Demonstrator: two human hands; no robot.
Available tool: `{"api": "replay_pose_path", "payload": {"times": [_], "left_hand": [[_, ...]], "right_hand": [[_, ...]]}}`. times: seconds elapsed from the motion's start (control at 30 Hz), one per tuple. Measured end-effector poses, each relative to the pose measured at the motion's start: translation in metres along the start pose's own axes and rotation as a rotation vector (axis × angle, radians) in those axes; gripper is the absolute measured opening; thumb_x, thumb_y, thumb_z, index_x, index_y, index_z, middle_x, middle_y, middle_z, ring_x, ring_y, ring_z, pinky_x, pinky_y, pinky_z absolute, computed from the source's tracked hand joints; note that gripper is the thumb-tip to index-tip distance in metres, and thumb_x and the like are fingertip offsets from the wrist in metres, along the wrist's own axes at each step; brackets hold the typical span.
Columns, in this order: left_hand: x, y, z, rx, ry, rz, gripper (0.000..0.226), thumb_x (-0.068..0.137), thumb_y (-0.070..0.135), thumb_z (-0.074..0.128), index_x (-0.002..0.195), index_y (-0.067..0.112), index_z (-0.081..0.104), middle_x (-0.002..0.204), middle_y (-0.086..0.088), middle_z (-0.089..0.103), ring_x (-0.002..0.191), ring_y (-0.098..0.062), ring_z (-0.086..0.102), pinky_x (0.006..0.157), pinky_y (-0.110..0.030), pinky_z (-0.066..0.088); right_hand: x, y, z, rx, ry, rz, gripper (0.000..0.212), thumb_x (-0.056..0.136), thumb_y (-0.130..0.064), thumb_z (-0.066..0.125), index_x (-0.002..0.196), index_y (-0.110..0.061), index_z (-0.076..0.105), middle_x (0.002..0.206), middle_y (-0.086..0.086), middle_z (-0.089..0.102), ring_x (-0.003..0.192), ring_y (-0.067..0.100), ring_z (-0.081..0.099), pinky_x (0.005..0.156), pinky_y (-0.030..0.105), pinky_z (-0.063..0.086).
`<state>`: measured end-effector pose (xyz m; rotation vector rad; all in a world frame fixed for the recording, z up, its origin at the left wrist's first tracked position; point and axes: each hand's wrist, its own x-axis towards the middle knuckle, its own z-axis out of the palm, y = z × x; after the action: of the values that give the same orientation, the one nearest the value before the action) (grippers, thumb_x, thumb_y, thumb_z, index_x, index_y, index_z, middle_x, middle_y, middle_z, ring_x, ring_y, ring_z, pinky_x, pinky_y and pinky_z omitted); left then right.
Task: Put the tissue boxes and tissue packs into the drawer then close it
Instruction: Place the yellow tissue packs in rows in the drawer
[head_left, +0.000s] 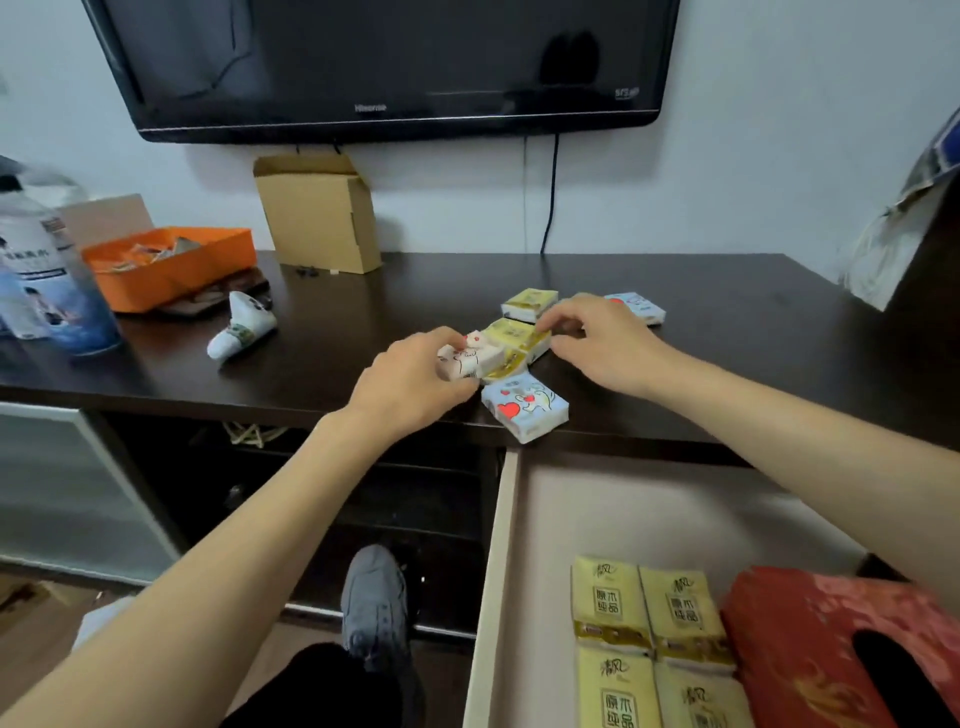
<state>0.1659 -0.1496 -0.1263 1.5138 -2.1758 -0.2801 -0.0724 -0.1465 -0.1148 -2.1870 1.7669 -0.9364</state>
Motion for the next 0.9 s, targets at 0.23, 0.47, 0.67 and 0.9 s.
{"api": "replay_pose_path", "payload": {"times": [0.23, 0.47, 0.67, 0.9], "left_hand": [[0.0, -0.031, -0.002, 0.049, 0.243, -0.069, 0.046, 0.081, 0.045, 0.069, 0.124, 0.033, 0.058, 0.122, 0.003, 0.064, 0.101, -0.025, 0.064, 0.074, -0.038, 0.05], [-0.001, -0.026, -0.004, 0.08, 0.21, 0.017, 0.042, 0.093, 0.042, 0.058, 0.131, 0.022, 0.06, 0.138, -0.001, 0.053, 0.129, -0.023, 0.046, 0.092, -0.038, 0.043], [-0.012, 0.033, 0.004, 0.05, -0.155, 0.384, 0.037, 0.089, 0.052, 0.062, 0.12, 0.032, 0.067, 0.134, 0.005, 0.06, 0.125, -0.013, 0.05, 0.097, -0.036, 0.044], [0.006, 0.066, 0.035, 0.099, -0.171, 0.437, 0.039, 0.098, 0.034, 0.057, 0.135, 0.02, 0.062, 0.138, -0.001, 0.062, 0.127, -0.021, 0.055, 0.101, -0.042, 0.046]], "right_hand": [[0.034, 0.011, 0.024, -0.127, -0.142, 0.015, 0.026, 0.096, -0.03, 0.066, 0.12, -0.024, 0.07, 0.129, 0.001, 0.062, 0.115, 0.019, 0.057, 0.096, 0.039, 0.049], [0.016, 0.017, 0.013, -0.264, -0.025, 0.042, 0.022, 0.088, -0.041, 0.071, 0.103, -0.026, 0.07, 0.123, -0.001, 0.061, 0.111, 0.02, 0.056, 0.087, 0.038, 0.047], [-0.009, 0.027, -0.014, -0.374, -0.105, 0.133, 0.056, 0.084, -0.048, 0.061, 0.137, -0.034, 0.057, 0.145, -0.003, 0.046, 0.129, 0.028, 0.05, 0.09, 0.044, 0.046], [-0.041, 0.039, -0.045, -0.353, -0.177, 0.195, 0.056, 0.088, -0.053, 0.064, 0.139, -0.028, 0.061, 0.143, 0.004, 0.052, 0.125, 0.029, 0.054, 0.097, 0.047, 0.048]]}}
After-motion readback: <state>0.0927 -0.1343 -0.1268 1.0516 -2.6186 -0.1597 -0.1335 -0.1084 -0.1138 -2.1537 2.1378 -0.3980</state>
